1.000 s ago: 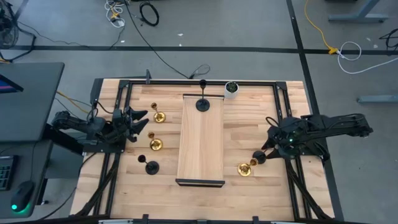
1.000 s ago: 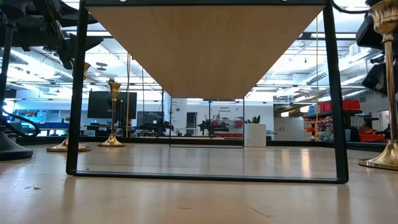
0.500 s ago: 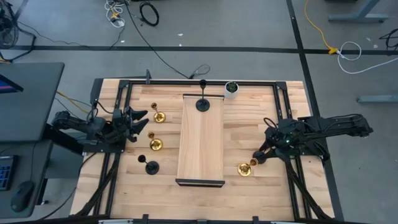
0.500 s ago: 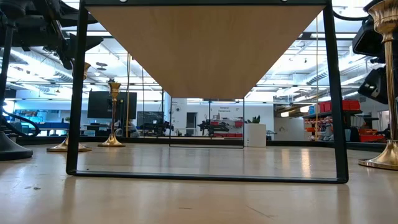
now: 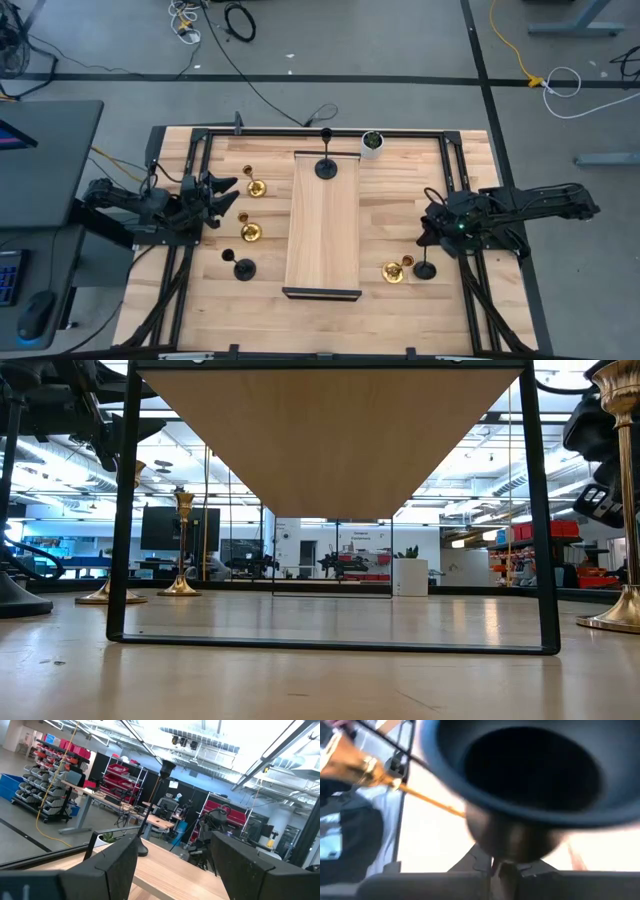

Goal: Pick & Place candle stick holders
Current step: Align the middle right black candle holder with the black candle holder on the shelf

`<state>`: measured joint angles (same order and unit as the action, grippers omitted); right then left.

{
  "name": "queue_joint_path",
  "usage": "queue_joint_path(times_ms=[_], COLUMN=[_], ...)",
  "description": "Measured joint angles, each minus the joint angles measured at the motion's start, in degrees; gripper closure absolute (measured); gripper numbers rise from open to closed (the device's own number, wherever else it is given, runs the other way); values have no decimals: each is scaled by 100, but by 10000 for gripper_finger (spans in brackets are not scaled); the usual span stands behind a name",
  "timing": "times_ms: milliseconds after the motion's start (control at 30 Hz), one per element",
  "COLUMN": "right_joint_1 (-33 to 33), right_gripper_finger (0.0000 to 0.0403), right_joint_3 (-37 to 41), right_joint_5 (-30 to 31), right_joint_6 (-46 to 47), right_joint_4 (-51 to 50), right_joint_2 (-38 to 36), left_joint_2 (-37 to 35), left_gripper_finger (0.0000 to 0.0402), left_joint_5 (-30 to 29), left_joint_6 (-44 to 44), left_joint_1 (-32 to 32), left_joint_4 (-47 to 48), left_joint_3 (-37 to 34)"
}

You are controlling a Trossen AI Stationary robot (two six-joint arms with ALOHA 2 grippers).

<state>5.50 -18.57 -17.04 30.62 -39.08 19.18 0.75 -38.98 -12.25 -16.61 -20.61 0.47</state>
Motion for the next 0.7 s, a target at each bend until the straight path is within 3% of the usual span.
queue_joint_path(times_ms=[233, 500, 700], right_joint_1=[0, 0, -4], right_gripper_finger=[394, 398, 400], right_joint_3=[0, 0, -226], right_joint_5=[311, 630, 1263], right_joint_6=[78, -50, -112], right_joint_4=[115, 952, 893], right_joint_2=[2, 25, 154], left_joint_2=[0, 0, 1], left_gripper_finger=[149, 149, 149], left_joint_5=[2, 2, 2], left_joint_6=[0, 1, 0], left_joint_1=[0, 1, 1], left_joint_4=[1, 1, 1], left_joint_3=[0, 0, 0])
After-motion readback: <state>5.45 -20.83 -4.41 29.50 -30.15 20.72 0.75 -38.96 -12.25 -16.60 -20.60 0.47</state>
